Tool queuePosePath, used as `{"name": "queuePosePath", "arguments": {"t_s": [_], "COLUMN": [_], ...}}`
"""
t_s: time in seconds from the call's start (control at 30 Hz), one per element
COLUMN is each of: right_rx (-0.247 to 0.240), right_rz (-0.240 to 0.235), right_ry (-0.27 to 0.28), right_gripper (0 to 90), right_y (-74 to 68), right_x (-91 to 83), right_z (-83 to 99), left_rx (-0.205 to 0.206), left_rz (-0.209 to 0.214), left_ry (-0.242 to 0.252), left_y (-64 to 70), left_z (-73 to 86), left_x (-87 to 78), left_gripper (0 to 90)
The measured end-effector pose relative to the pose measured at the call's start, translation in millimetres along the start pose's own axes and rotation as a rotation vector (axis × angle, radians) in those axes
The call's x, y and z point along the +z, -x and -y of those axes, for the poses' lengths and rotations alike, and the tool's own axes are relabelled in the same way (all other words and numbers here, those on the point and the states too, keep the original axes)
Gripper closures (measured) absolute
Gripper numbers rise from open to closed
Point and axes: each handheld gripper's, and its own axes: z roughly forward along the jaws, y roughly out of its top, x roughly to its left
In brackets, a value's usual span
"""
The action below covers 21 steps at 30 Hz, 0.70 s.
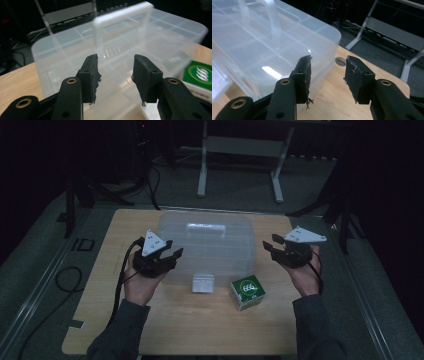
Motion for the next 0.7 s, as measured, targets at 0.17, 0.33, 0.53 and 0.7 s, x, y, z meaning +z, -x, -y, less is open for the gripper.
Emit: {"name": "queuePosePath", "arguments": {"t_s": [0.17, 0.33, 0.53, 0.7], "right_rx": [-0.026, -0.041, -0.048, -0.066], "right_rz": [-0.031, -0.065, -0.110, -0.149], "right_ry": [0.009, 0.010, 0.006, -0.013], "right_gripper": [54.0, 53.5, 52.4, 50.8], "right_y": [-7.1, -13.1, -19.8, -25.1], "right_x": [6.8, 16.6, 29.3, 39.4], "right_z": [-17.9, -30.2, -47.5, -62.2], "left_rx": [0.022, 0.014, 0.010, 0.029], "left_rz": [0.020, 0.033, 0.049, 0.069], "left_ry": [-0.001, -0.034, -0.055, -0.069], "left_y": [6.5, 6.7, 7.3, 9.9], "left_z": [14.6, 28.6, 45.2, 56.0], "left_x": [-6.2, -3.6, -3.5, -3.1], "left_gripper": [55.5, 55.5, 55.5, 54.5]}}
